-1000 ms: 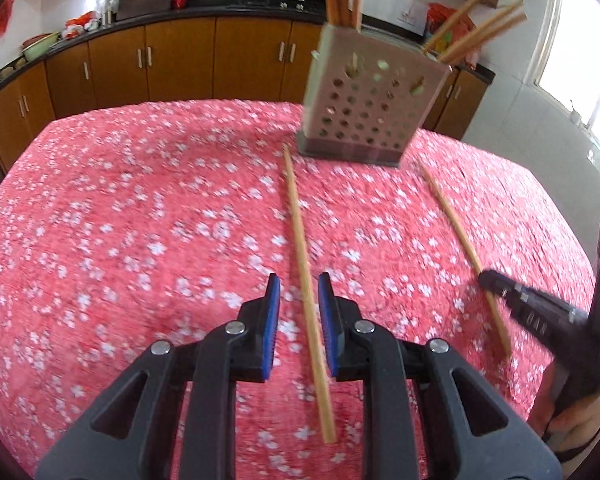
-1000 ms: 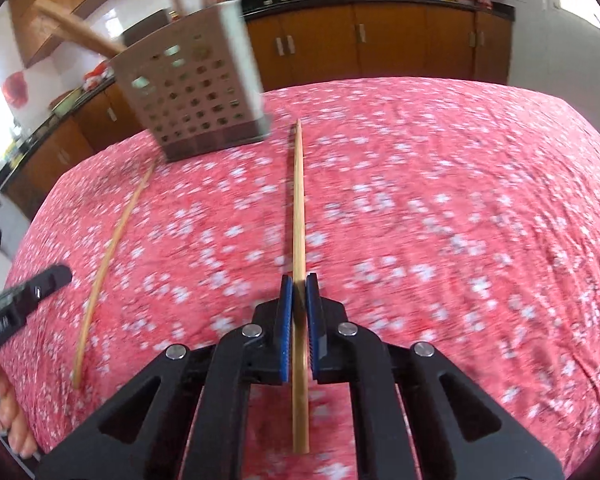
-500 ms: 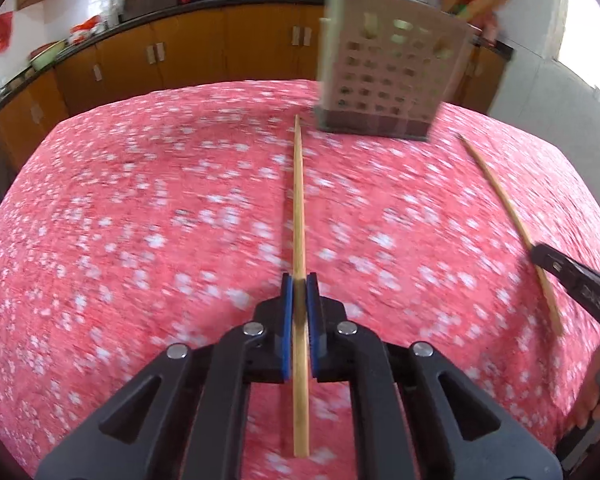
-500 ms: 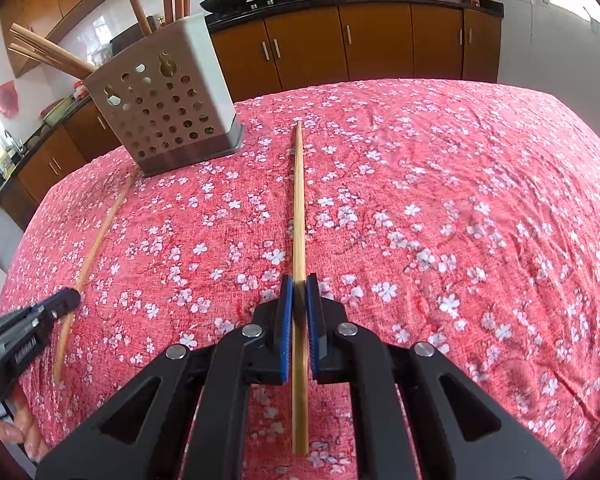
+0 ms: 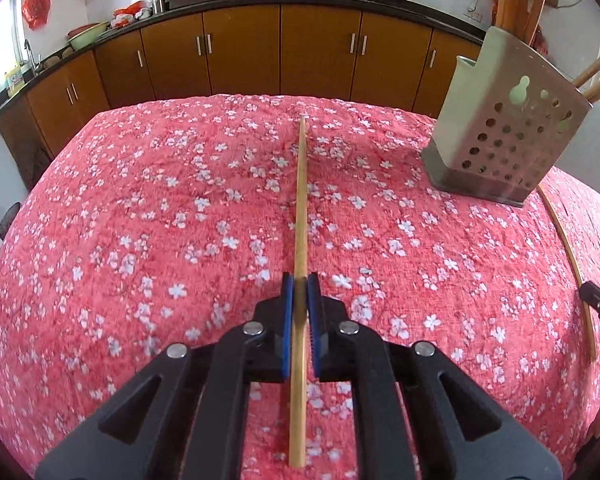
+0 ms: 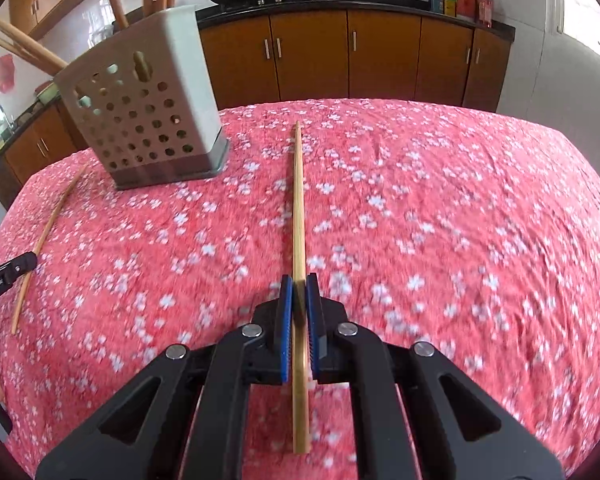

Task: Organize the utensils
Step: 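Hold the grasped chopsticks on the table with both tools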

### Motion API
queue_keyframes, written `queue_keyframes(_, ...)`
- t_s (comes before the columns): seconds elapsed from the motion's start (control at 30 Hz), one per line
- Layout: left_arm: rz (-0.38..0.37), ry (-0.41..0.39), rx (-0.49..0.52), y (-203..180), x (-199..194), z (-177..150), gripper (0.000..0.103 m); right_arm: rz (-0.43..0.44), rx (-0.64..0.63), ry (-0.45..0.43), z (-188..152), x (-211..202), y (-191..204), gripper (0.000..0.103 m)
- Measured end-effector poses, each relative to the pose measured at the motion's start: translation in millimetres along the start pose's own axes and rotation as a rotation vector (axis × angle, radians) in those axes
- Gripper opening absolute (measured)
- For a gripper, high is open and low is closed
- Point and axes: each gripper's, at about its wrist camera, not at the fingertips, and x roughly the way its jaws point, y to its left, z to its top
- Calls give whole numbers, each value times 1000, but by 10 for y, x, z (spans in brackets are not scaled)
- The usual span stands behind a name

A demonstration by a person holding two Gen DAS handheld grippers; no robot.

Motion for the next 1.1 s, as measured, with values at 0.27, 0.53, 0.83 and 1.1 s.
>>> queue_keyframes(0.27,-5,-18,5,-20,29,-26,10,40,40,-1,-8,-15,-91,8)
queue_keyframes(0.53,-27,-20,-18,20,7,-36,10,38,40,-1,2,18,-68,8)
queue_keyframes(0.83,-34,-20,-25,41,-3,-26,10,34,39,-2,-2,7,-66,8)
queue_keyframes(1.1,-33,-20,-26,48,4,-19,10,31,36,-2,-6,3,-63,8)
